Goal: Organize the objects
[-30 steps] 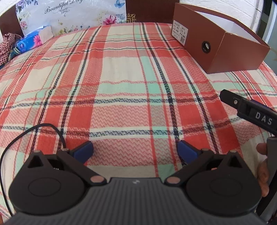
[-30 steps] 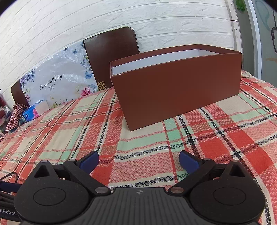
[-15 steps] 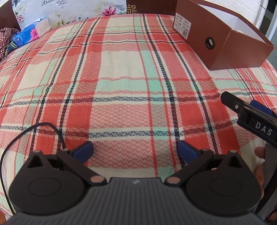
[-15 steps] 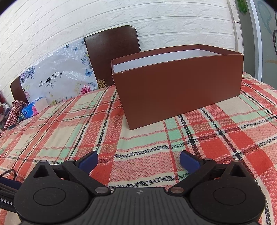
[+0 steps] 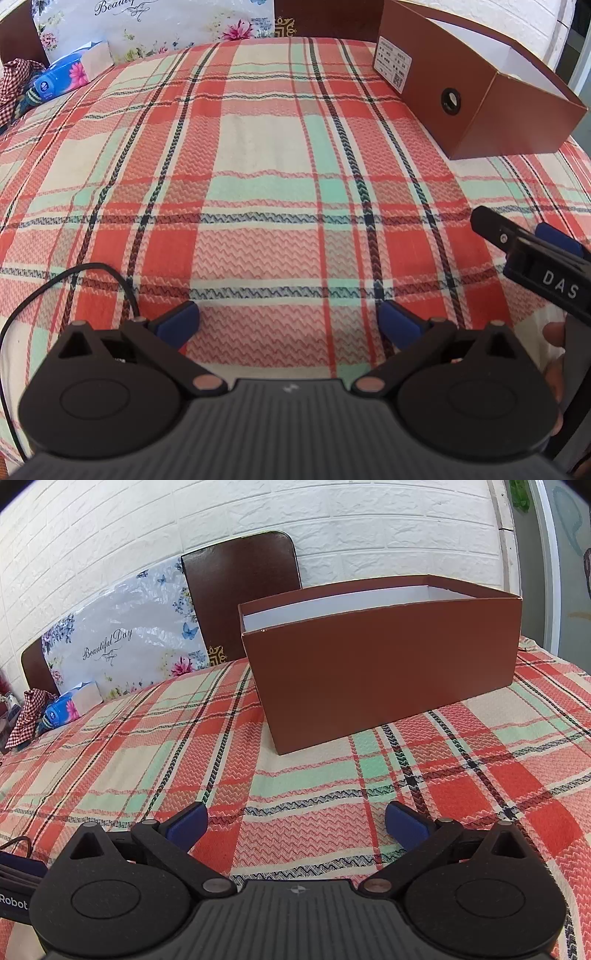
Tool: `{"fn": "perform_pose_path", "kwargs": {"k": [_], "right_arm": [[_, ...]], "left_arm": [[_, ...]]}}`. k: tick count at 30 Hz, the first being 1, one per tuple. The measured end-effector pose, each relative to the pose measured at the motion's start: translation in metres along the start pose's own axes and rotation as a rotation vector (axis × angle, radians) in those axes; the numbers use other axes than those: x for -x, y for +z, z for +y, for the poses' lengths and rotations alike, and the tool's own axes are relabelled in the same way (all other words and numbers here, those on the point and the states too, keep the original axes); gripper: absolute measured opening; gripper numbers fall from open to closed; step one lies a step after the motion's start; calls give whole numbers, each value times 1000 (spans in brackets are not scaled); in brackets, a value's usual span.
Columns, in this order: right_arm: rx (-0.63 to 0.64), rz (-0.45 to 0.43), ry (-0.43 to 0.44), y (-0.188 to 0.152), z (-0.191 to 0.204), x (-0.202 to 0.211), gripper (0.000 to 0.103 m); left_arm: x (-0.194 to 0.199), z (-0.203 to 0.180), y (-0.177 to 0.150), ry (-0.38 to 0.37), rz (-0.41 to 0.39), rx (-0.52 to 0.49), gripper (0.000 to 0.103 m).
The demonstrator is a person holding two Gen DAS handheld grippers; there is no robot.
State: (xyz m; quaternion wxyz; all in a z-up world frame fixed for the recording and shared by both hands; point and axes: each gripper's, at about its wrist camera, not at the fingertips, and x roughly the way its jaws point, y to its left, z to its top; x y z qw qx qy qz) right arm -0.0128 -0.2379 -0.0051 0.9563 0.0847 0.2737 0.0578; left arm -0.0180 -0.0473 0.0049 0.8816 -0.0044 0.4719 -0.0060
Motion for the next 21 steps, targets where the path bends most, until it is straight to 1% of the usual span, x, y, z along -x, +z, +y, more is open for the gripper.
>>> {"fn": "perform_pose_path", "kwargs": {"k": [21], "right_arm": [[7, 2, -6, 0, 1, -1, 102]], "left_arm": [[0, 1, -2, -6, -27, -9, 103]]}}
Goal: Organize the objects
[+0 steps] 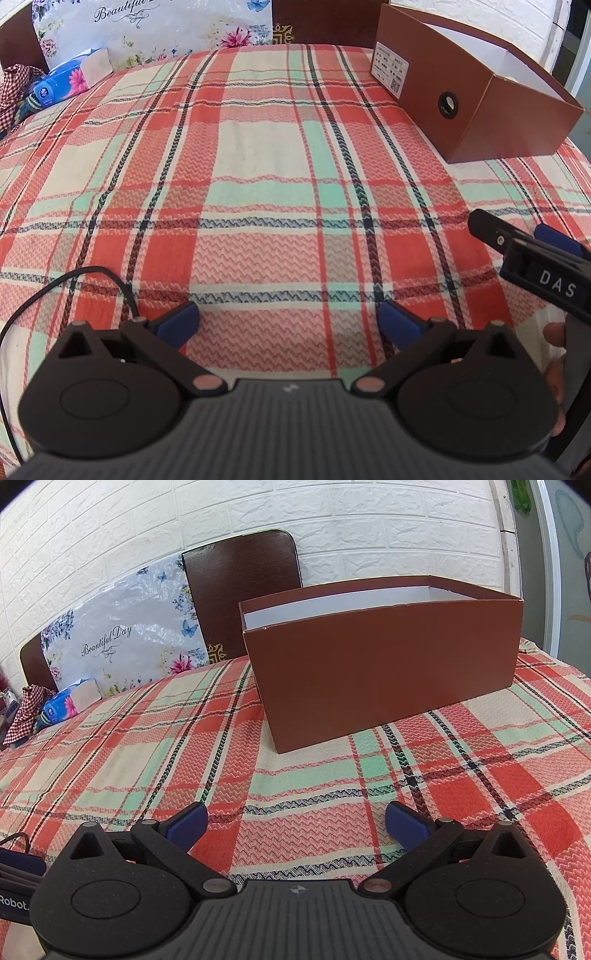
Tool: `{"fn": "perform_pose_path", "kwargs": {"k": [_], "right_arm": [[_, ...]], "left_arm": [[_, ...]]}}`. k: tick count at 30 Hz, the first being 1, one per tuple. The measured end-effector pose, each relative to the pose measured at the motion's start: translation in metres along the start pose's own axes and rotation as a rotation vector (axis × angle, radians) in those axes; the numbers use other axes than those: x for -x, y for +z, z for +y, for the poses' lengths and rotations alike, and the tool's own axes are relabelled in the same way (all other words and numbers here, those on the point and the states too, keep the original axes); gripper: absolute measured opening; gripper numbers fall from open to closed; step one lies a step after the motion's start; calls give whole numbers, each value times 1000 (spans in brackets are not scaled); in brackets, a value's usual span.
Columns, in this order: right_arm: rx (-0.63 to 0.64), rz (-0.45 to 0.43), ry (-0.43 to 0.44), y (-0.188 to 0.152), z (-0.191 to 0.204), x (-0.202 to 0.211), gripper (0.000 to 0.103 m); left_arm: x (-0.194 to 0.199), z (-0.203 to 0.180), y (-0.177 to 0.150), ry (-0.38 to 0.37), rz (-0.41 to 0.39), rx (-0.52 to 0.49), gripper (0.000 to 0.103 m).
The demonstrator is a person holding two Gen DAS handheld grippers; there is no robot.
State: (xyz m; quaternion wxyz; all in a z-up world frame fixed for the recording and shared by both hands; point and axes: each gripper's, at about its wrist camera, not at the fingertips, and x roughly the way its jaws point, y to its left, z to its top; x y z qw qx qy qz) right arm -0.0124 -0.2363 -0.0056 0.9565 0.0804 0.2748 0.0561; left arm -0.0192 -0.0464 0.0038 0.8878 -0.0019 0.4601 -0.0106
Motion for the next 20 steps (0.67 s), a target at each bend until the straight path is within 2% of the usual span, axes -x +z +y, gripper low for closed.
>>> {"fn": "perform_pose_path", "kwargs": {"k": [20], "right_arm": [[0, 0, -1, 0, 1, 0, 102]], "left_arm": [[0, 0, -2, 1, -15, -12, 103]]}}
